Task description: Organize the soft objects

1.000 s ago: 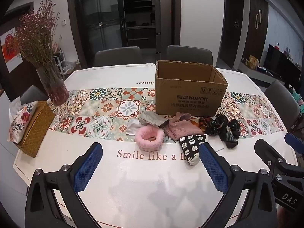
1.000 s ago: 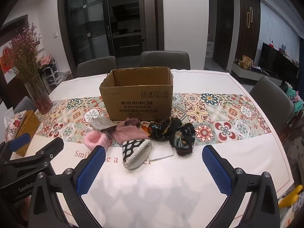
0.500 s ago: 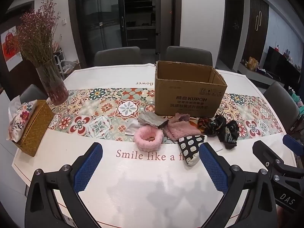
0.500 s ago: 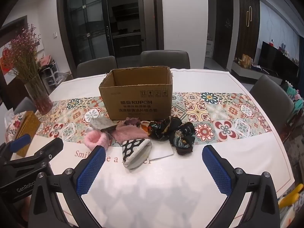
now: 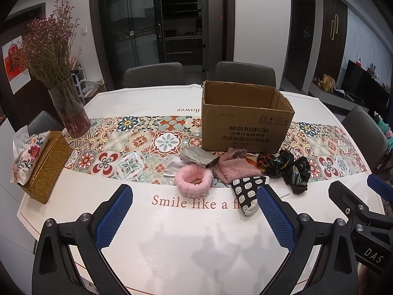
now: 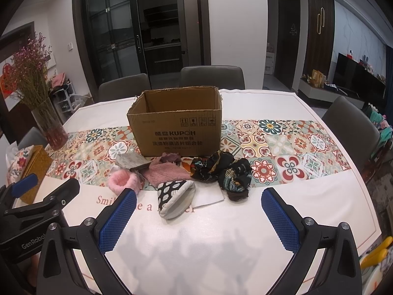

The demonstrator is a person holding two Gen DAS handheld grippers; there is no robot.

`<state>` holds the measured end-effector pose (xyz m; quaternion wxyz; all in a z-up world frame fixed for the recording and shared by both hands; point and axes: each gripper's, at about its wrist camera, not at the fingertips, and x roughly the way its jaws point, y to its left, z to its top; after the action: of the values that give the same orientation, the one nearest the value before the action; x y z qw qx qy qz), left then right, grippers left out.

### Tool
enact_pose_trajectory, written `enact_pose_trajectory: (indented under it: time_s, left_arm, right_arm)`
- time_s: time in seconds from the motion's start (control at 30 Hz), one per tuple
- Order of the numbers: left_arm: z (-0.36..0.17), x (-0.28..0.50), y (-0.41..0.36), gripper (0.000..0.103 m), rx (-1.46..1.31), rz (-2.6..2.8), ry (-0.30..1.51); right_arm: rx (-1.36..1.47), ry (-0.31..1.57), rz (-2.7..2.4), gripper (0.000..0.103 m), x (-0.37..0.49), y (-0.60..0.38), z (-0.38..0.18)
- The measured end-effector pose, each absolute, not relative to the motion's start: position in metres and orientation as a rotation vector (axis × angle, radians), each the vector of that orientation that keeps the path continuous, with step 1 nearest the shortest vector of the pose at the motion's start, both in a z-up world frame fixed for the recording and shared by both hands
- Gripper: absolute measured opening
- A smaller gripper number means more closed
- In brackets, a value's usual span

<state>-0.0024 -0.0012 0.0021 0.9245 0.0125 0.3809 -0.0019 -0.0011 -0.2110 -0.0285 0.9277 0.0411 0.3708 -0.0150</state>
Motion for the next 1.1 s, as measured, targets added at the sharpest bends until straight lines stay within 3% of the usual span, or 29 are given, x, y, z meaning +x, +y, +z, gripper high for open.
enact_pose_trajectory:
  time_s: [1.1]
  left_arm:
    - [0.007,-0.008,0.000,0.103,0.034,0.008,0.752]
  right_arm:
    - [0.075,0.729,-0.038,0.103,-0.005,-0.209,-0.018]
